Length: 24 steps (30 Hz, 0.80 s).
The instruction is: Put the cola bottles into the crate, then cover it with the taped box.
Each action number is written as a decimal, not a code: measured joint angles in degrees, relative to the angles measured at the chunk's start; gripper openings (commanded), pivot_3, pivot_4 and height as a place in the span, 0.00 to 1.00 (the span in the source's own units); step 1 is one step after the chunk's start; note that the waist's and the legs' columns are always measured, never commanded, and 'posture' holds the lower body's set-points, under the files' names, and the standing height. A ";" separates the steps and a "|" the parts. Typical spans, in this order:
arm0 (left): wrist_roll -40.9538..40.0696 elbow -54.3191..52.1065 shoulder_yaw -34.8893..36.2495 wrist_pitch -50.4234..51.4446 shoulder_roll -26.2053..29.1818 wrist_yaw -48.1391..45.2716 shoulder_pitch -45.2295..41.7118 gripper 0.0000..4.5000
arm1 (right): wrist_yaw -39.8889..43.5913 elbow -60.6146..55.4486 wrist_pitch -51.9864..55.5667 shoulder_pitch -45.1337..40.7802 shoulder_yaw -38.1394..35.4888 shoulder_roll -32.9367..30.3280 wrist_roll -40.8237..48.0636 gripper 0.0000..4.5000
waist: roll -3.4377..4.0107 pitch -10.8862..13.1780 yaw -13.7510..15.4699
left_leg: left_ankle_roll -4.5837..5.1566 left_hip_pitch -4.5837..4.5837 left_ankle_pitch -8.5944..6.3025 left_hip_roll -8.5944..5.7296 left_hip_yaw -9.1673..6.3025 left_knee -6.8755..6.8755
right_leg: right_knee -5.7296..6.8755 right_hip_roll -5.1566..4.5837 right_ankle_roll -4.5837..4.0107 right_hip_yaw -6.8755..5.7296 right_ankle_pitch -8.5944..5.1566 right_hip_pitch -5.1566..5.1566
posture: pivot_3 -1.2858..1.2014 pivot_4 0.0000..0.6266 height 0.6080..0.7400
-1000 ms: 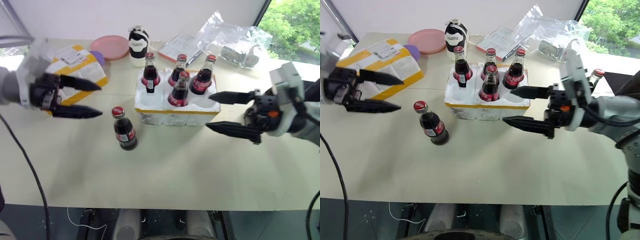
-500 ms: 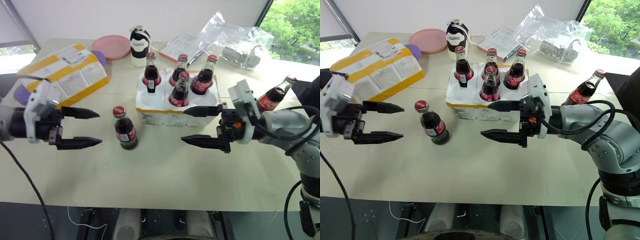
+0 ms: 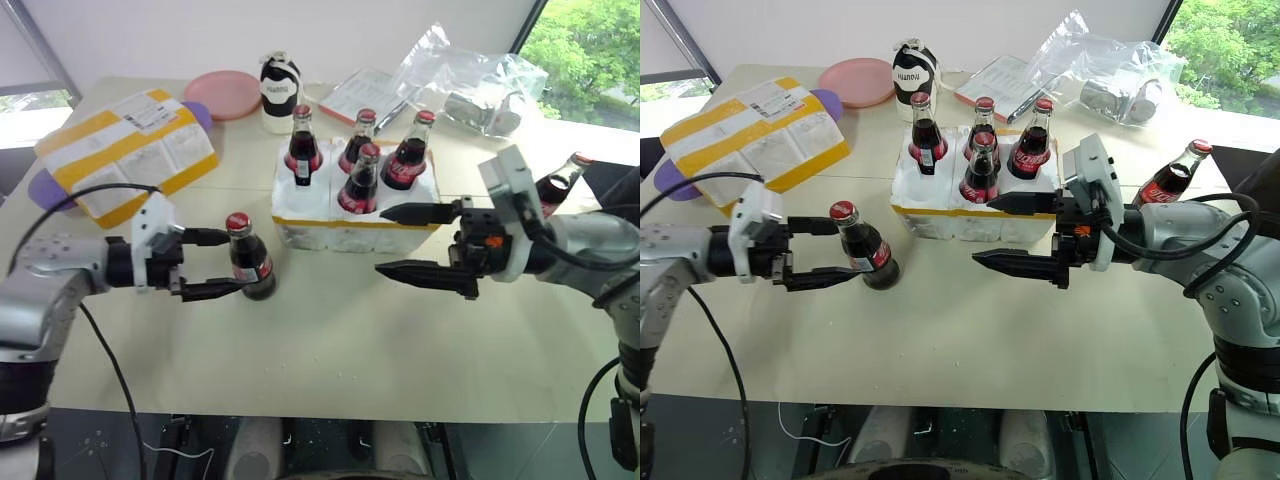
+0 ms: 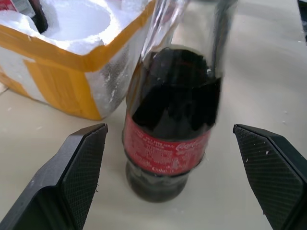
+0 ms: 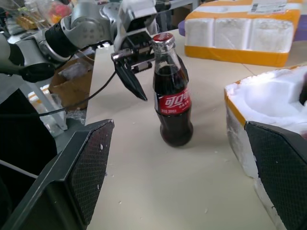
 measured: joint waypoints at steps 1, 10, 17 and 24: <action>0.57 0.31 -0.88 -0.40 -0.48 0.35 -0.02 0.98 | -0.16 0.00 0.06 0.01 -0.38 -0.07 0.20 1.00 | 0.00 0.00 0.00 | 0.00 0.00 0.00 0.00 0.00 0.00 | 0.00 0.00 0.00 0.00 0.00 0.00 | 0.52 0.24 1.00; 1.91 2.67 -5.03 -0.33 -5.51 2.98 -1.93 0.86 | -1.38 -0.30 1.12 1.13 -2.44 -0.67 1.58 1.00 | 0.00 0.00 0.04 | 0.01 0.00 0.00 0.01 -0.05 0.01 | 0.00 -0.02 0.00 0.00 0.00 0.00 | 0.52 0.24 1.00; 0.08 2.16 -4.63 2.72 -4.68 3.10 -2.64 0.63 | -2.02 -0.76 1.10 2.60 -2.90 -0.86 1.75 1.00 | 0.00 0.00 -0.01 | 0.01 0.00 0.00 0.02 -0.07 0.01 | 0.00 -0.01 0.00 0.00 0.00 -0.01 | 0.52 0.24 1.00; -9.49 2.37 -2.84 15.27 5.84 -4.47 -10.93 0.63 | -1.96 -0.62 0.47 3.15 -3.06 -0.90 1.15 1.00 | -0.03 0.03 0.37 | 0.01 -0.07 0.00 0.01 -0.15 0.03 | 0.01 -0.01 0.00 -0.03 0.00 -0.03 | 0.52 0.24 1.00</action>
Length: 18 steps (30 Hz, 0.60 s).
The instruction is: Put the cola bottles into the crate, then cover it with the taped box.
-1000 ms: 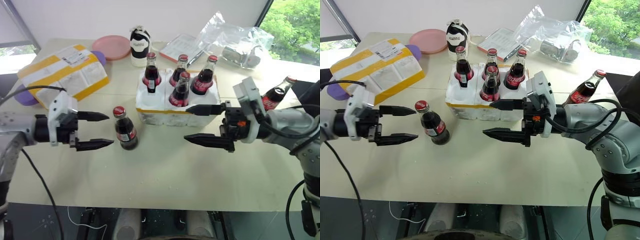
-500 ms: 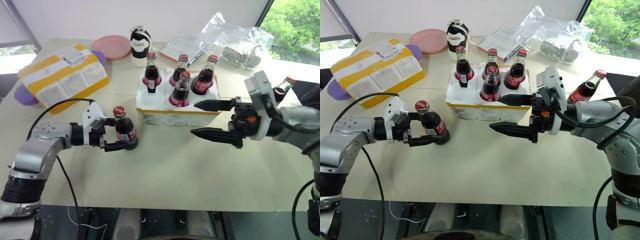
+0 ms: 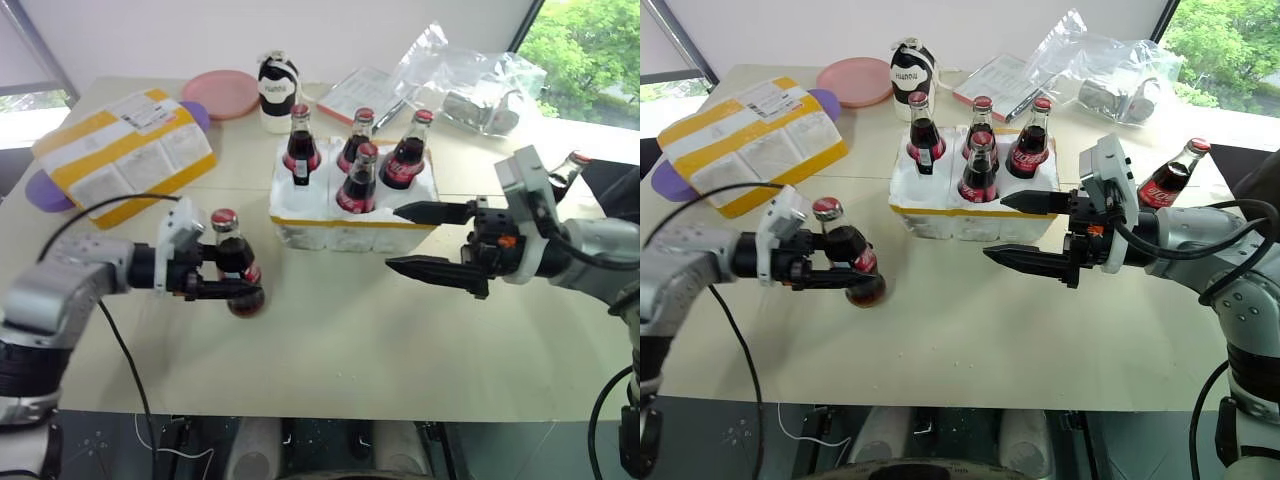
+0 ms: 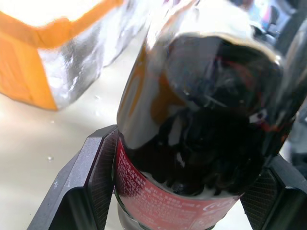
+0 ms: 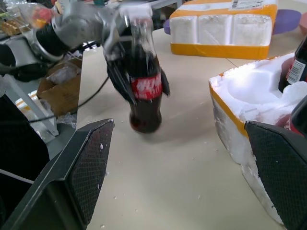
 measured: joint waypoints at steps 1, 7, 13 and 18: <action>-0.67 1.60 0.34 0.88 0.65 -0.76 -3.60 0.63 | 0.04 0.04 -0.26 0.14 -0.13 -0.08 -0.33 1.00 | -0.01 0.00 0.11 | 0.00 -0.01 0.00 -0.02 0.00 0.01 | -0.02 0.00 0.00 -0.02 0.00 0.01 | 0.52 0.24 1.00; -0.30 18.00 -0.31 2.58 -2.58 -2.29 -30.24 0.63 | 0.16 0.66 -1.33 2.45 -3.38 -1.56 -1.66 1.00 | -0.03 -0.01 1.17 | 0.03 0.00 -0.01 -0.12 0.20 0.02 | -0.03 0.02 0.02 -0.01 0.00 0.06 | 0.52 0.24 1.00; 9.84 37.39 -7.95 -7.39 -13.42 -5.36 -41.54 0.63 | -0.96 0.33 -1.77 5.71 -6.90 -1.93 -1.76 1.00 | -0.04 -0.01 1.09 | 0.01 0.00 0.01 -0.13 0.26 0.02 | -0.04 0.02 0.04 -0.03 -0.01 0.07 | 0.52 0.24 1.00; 17.53 49.53 -12.83 -17.19 -20.82 -8.64 -42.22 0.63 | -3.21 -0.97 -1.76 8.39 -8.94 -1.82 -1.17 1.00 | -0.07 0.02 0.81 | 0.01 -0.06 0.01 -0.09 0.26 -0.03 | -0.04 0.05 0.04 -0.03 -0.01 -0.04 | 0.52 0.24 1.00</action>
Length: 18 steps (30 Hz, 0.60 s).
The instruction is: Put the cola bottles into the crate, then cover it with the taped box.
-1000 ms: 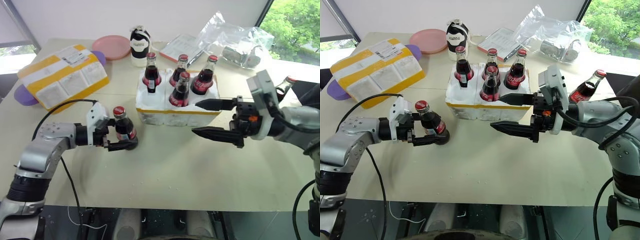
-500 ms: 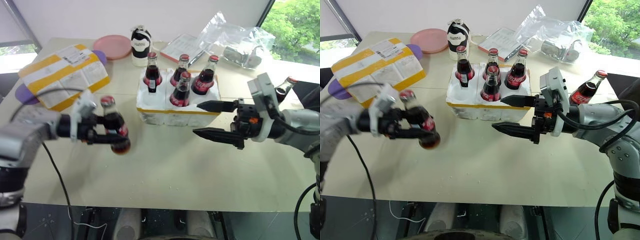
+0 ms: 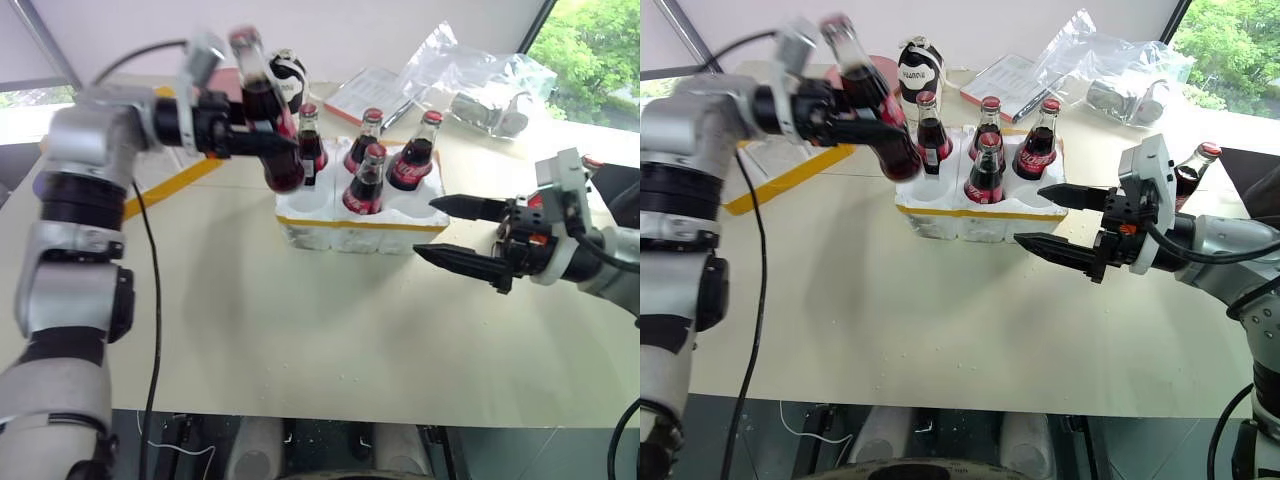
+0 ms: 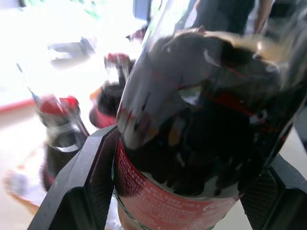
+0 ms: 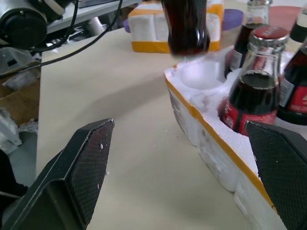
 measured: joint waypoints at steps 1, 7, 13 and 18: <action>0.37 1.59 0.14 -1.70 -0.97 -0.51 -0.53 0.63 | -0.40 -0.28 0.00 0.49 -0.38 0.00 0.20 1.00 | -0.01 0.00 0.00 | 0.00 0.00 0.00 0.01 0.00 0.00 | 0.00 0.01 0.00 0.00 0.00 0.00 | 0.52 0.24 1.00; 4.87 9.48 0.01 -7.64 -5.63 -1.28 -2.64 0.63 | -2.52 -1.42 0.01 3.03 -2.34 0.02 1.25 1.00 | -0.01 0.00 0.23 | 0.03 0.00 -0.02 -0.01 -0.02 0.06 | -0.05 -0.05 -0.01 0.01 0.01 0.03 | 0.52 0.24 1.00; 7.95 10.21 -0.48 -10.39 -6.57 -3.01 -1.72 0.63 | -3.18 -1.45 -0.06 4.54 -2.68 0.02 1.67 1.00 | -0.01 0.00 0.01 | 0.03 0.00 -0.02 0.01 -0.03 0.02 | -0.02 -0.02 -0.01 0.01 0.01 0.00 | 0.52 0.24 1.00; 10.71 10.20 -0.64 -13.98 -8.33 -1.42 0.26 0.86 | -3.61 -1.42 -0.57 4.88 -2.68 0.05 1.02 1.00 | -0.01 0.00 0.15 | 0.05 0.01 -0.03 0.00 -0.04 0.04 | -0.04 -0.04 -0.01 0.01 0.01 0.02 | 0.52 0.24 1.00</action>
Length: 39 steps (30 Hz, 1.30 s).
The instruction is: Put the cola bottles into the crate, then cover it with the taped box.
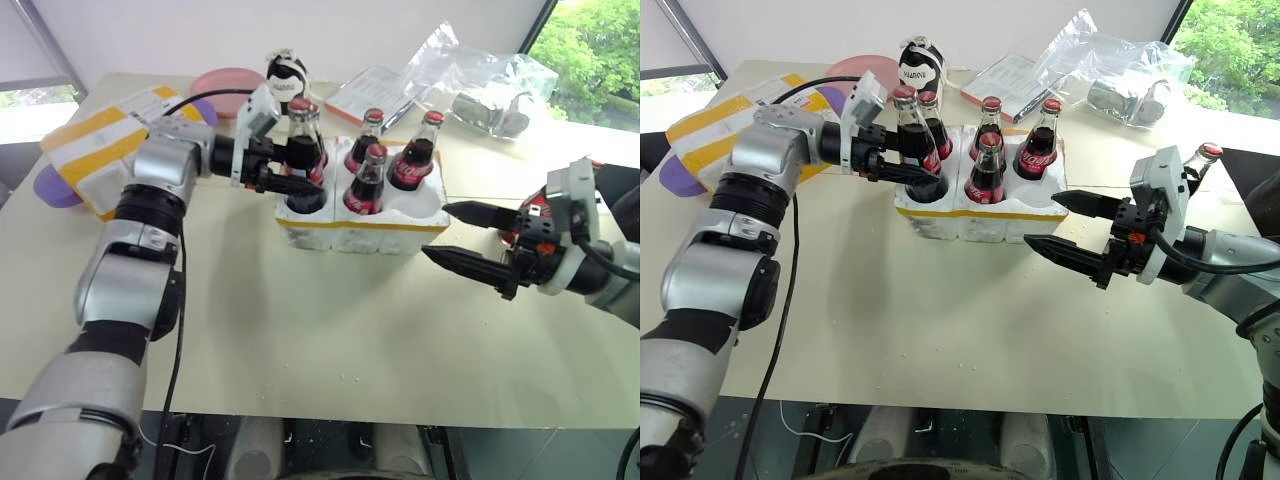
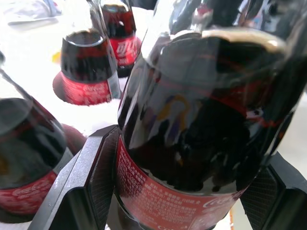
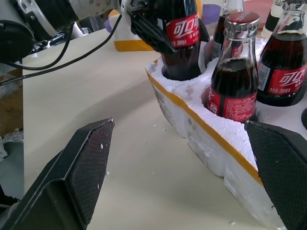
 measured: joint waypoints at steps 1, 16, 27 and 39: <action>0.81 0.01 -0.16 -0.54 -0.27 0.67 0.78 0.93 | -0.02 0.02 -0.20 0.11 0.00 0.08 -0.38 1.00 | 0.00 0.00 -0.02 | 0.00 0.01 0.00 0.00 0.00 0.00 | 0.01 0.00 0.00 0.00 0.00 0.00 | 0.52 0.24 1.00; -4.10 -22.63 6.11 12.10 12.84 0.28 11.30 1.00 | -3.90 4.04 -2.86 8.09 -7.91 1.10 -6.19 1.00 | 0.01 -0.01 -1.14 | -0.03 0.02 0.02 0.06 -0.10 -0.04 | 0.08 0.03 0.00 0.01 0.00 0.00 | 0.52 0.24 1.00; -29.33 -64.87 20.05 41.75 22.84 6.68 33.20 1.00 | -17.62 6.21 -4.13 14.38 -14.62 8.36 -14.61 1.00 | 0.14 -0.09 -1.26 | 0.26 0.62 -0.15 0.09 -0.38 0.00 | 0.00 0.00 -0.02 0.08 -0.02 0.69 | 0.52 0.24 1.00; -32.80 -73.05 17.91 40.62 17.71 19.31 37.49 1.00 | -22.34 24.16 -12.02 0.94 -6.78 12.20 -26.06 1.00 | 0.22 -0.09 -1.48 | -0.11 0.66 0.07 0.03 -0.23 -0.12 | 0.04 0.04 -0.02 0.13 -0.01 0.62 | 0.52 0.24 1.00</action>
